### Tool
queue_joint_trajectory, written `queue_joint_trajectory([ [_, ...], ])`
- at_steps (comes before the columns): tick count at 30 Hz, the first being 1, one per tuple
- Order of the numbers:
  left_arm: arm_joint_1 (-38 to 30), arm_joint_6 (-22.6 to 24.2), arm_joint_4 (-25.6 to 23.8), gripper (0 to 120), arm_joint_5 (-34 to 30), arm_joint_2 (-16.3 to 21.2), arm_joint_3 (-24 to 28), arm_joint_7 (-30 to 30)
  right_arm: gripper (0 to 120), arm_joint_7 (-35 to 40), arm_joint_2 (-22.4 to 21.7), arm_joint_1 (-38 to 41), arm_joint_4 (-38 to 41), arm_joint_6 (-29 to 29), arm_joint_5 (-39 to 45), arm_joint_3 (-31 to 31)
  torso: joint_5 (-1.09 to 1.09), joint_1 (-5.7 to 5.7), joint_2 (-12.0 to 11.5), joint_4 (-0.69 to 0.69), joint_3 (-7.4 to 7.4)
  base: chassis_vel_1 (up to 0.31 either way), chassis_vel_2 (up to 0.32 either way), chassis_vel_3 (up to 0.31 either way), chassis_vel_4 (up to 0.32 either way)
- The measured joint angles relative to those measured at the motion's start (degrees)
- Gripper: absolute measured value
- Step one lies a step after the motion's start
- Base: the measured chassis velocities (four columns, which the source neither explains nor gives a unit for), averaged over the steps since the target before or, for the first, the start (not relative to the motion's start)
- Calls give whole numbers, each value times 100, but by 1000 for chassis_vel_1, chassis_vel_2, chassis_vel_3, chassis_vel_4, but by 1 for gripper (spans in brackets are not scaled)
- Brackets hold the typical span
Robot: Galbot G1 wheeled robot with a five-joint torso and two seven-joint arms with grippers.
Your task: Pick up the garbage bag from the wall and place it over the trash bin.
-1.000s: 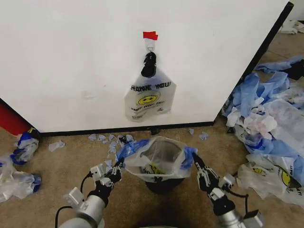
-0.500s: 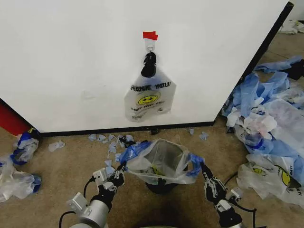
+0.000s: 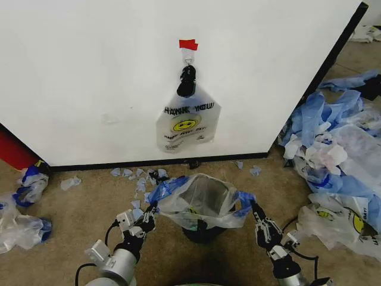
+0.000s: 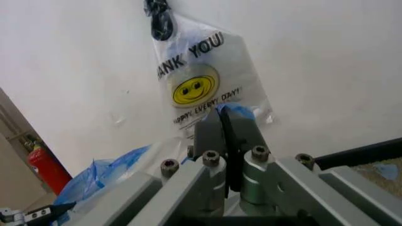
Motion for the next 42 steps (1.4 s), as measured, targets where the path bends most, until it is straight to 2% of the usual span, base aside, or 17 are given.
queue_joint_trajectory([
  [14,1,1,0,0,-7,4,-1,-5,0,4,-1,1,3,-9,2,-1,0,0,0,0,0,0,0,0,0],
  [19,-358,-213,468,0,131,-117,14,159,0,278,108,402,-309,-294,-161,-129,0,1,-3,-3,2,0,0,0,0],
  [23,-627,-360,799,0,377,-133,9,347,0,345,165,815,-416,-355,-275,-161,0,1,-2,2,0,0,0,0,0],
  [26,-672,-396,878,0,422,-139,7,378,0,347,178,890,-420,-364,-286,-169,-1,1,-2,0,1,0,0,0,0],
  [42,-576,-449,871,0,563,51,-57,465,0,223,89,881,-360,-297,-358,-160,0,0,-1,0,0,0,0,0,0],
])
